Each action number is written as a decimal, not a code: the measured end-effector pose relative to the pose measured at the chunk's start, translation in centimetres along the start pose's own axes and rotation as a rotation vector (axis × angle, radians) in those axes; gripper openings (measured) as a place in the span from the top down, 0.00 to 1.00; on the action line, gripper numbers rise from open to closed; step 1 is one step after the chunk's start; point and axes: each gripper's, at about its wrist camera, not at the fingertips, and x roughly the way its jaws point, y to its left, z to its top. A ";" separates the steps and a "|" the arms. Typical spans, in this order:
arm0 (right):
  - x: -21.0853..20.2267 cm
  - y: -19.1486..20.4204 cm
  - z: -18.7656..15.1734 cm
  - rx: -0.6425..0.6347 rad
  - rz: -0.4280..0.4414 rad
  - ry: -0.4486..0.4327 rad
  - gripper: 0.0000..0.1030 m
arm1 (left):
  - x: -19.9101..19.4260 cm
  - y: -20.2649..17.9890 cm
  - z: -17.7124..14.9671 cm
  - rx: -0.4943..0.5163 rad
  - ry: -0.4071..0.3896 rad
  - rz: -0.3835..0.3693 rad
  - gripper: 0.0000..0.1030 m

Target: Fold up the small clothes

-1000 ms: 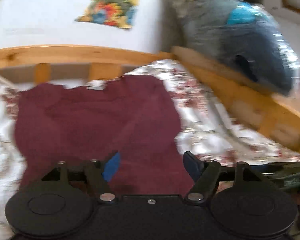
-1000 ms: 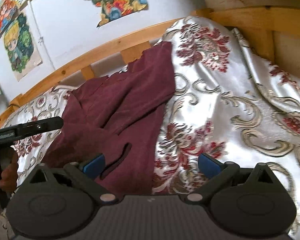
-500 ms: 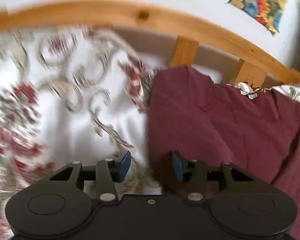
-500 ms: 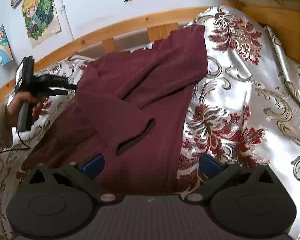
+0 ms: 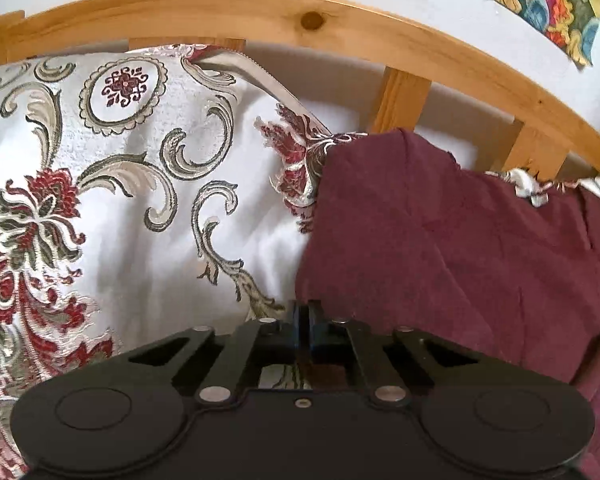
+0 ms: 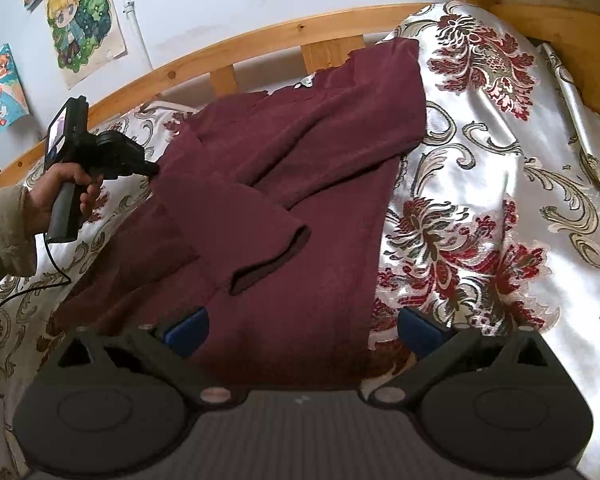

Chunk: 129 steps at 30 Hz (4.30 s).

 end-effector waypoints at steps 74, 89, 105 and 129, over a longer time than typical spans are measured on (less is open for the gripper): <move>1.6 14.7 -9.9 -0.938 -0.472 -0.070 0.33 | -18.5 2.0 -13.4 0.322 -0.046 -0.198 0.94; -1.8 11.3 -10.3 -0.848 -0.449 0.000 0.92 | -19.8 1.7 -13.8 0.351 -0.056 -0.182 0.95; -18.9 10.4 -4.2 -0.579 -0.305 -0.063 0.93 | -34.7 0.7 -14.8 0.486 -0.003 -0.245 0.95; -4.1 5.2 8.3 -0.596 -0.389 -0.004 0.93 | -20.5 -4.3 -3.2 0.522 0.061 -0.129 0.95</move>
